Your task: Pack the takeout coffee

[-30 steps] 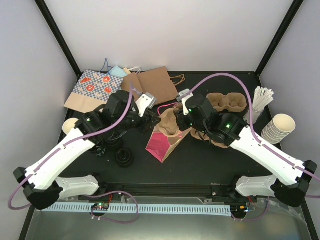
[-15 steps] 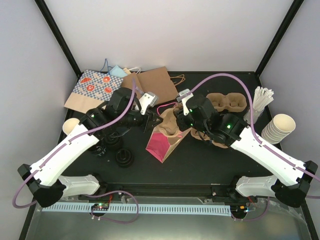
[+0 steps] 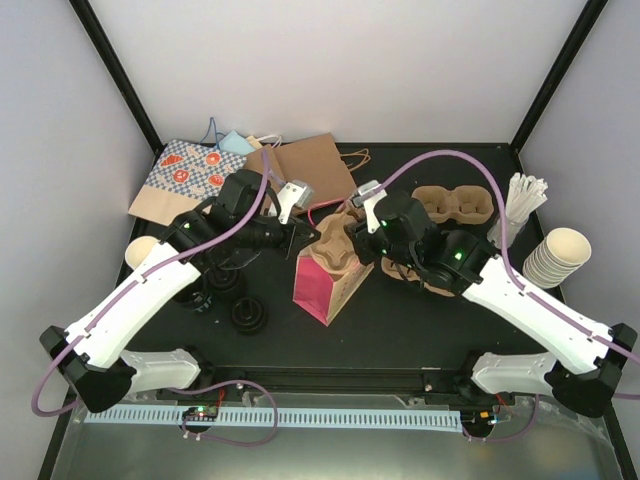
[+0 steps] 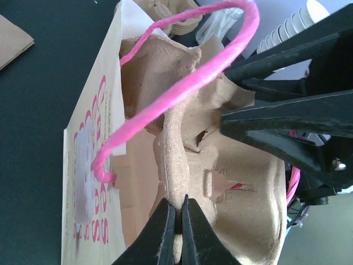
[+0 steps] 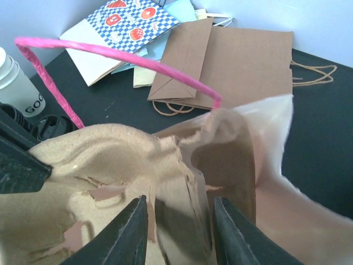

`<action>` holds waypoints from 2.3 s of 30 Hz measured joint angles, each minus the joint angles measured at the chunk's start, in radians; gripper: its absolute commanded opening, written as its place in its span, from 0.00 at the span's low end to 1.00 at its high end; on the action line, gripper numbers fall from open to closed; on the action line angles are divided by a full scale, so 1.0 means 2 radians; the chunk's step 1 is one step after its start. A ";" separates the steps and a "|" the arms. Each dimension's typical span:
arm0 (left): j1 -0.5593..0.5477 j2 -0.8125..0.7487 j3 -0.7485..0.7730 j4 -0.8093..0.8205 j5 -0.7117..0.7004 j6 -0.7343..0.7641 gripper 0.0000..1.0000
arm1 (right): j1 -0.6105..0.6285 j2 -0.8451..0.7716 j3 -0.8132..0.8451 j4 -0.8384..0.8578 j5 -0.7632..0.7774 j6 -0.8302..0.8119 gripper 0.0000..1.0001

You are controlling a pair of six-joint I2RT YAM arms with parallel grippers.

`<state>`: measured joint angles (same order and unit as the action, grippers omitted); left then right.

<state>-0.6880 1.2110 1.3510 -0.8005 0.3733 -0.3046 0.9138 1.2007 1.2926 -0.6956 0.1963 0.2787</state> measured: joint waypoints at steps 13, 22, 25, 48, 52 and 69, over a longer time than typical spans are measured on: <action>0.006 0.000 0.000 0.000 0.013 0.001 0.02 | 0.000 -0.071 0.017 -0.059 0.029 -0.017 0.65; 0.007 0.000 0.000 0.000 0.018 0.003 0.02 | 0.000 -0.027 0.042 -0.124 0.082 -0.039 0.68; 0.007 0.000 0.000 0.000 0.018 0.004 0.01 | 0.000 -0.076 -0.003 -0.105 0.078 -0.081 0.72; 0.014 -0.007 -0.005 0.001 0.019 0.004 0.02 | -0.001 -0.233 -0.228 0.159 -0.003 -0.499 0.50; 0.014 -0.007 -0.006 0.001 0.019 0.004 0.02 | -0.001 -0.228 -0.235 0.170 -0.011 -0.543 0.47; 0.017 -0.007 -0.007 0.002 0.021 0.004 0.01 | 0.000 -0.230 -0.254 0.210 -0.047 -0.607 0.05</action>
<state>-0.6544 1.1969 1.3361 -0.7956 0.4149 -0.2966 0.9131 0.7406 0.7837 -0.2760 0.1028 -0.9348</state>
